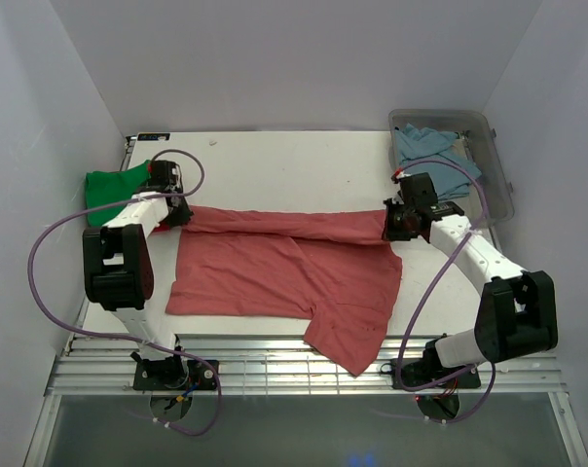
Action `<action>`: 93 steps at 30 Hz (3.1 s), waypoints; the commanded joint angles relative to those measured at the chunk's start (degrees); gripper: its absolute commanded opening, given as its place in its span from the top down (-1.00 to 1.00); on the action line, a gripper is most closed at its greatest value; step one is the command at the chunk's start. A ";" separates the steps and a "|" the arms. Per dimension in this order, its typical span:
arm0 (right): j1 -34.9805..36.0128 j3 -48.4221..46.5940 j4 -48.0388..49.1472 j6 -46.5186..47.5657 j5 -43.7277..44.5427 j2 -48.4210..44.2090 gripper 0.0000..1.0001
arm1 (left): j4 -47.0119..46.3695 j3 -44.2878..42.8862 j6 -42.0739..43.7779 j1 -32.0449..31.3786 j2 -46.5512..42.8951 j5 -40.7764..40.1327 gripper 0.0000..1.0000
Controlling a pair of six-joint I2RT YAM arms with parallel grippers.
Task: Fold and stack the t-shirts
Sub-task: Fold the tshirt
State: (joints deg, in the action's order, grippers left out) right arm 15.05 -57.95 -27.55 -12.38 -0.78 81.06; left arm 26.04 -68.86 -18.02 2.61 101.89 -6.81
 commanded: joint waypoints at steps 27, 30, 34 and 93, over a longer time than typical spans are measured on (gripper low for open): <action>9.47 -7.09 0.30 -4.32 10.27 -2.66 -0.42 | 2.62 10.32 -3.68 -8.68 -45.73 3.38 -0.55; 10.62 -4.89 1.88 -4.49 9.83 -3.27 -0.43 | 0.15 11.47 -4.74 -8.68 -44.59 5.40 -0.56; 10.62 -4.18 1.54 -3.44 11.58 -3.28 -0.44 | -0.11 9.45 -3.87 -8.68 -41.51 5.84 -0.54; 7.36 -27.64 -2.07 1.66 -2.83 31.00 0.03 | -1.78 -3.12 -0.44 -7.62 -1.43 -4.44 -0.53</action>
State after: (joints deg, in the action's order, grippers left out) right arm 22.15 -81.78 -30.94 -11.44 -4.69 110.72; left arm 25.19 -71.55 -18.94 -5.52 100.07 -10.79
